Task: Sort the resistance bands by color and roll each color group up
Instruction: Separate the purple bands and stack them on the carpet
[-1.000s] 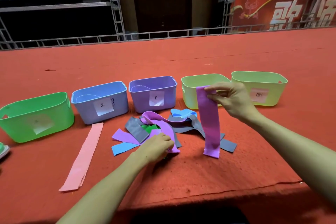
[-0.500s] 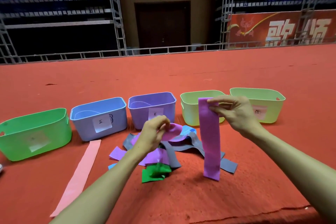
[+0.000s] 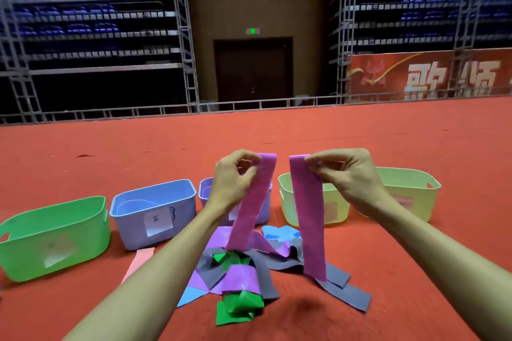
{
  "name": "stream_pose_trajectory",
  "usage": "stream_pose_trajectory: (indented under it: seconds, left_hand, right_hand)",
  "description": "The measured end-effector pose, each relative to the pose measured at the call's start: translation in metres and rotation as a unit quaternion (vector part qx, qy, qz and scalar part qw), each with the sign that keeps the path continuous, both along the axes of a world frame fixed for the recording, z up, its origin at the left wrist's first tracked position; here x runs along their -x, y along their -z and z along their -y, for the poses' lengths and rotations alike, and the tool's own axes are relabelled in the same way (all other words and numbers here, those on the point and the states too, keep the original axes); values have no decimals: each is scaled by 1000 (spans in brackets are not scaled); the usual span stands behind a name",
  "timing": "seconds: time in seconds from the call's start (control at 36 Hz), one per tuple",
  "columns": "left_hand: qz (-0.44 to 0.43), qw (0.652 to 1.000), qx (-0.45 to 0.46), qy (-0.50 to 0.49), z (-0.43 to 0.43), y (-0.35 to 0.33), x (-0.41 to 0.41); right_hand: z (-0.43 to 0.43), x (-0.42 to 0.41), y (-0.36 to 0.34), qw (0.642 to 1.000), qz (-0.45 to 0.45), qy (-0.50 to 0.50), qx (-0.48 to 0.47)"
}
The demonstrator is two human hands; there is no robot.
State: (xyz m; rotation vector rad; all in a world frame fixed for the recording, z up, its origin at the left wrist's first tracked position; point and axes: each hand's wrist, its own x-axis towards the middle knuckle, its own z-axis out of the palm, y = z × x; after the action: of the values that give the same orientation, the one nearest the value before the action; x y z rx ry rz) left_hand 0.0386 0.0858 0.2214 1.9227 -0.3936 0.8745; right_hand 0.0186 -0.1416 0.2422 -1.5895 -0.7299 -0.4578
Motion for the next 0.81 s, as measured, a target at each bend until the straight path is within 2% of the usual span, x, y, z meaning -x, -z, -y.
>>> stream_pose_trajectory:
  seconds: [0.11,0.25,0.53,0.81]
  left_hand:
    - [22,1000,21,2,3,-22,-3]
    - [36,998,51,30,11,-41,0]
    - [18,989,91,114,29,-32,12]
    - [3,985,107,139,38,-35,21]
  right_hand:
    - [-6,-3,-13,1000,21,-3,6]
    - [-15,-6,-31,999,18,-18,-35]
    - [-25,-4,-36,999,1,-32,-32]
    - [-20,-1,-31,1000,18,0,-15]
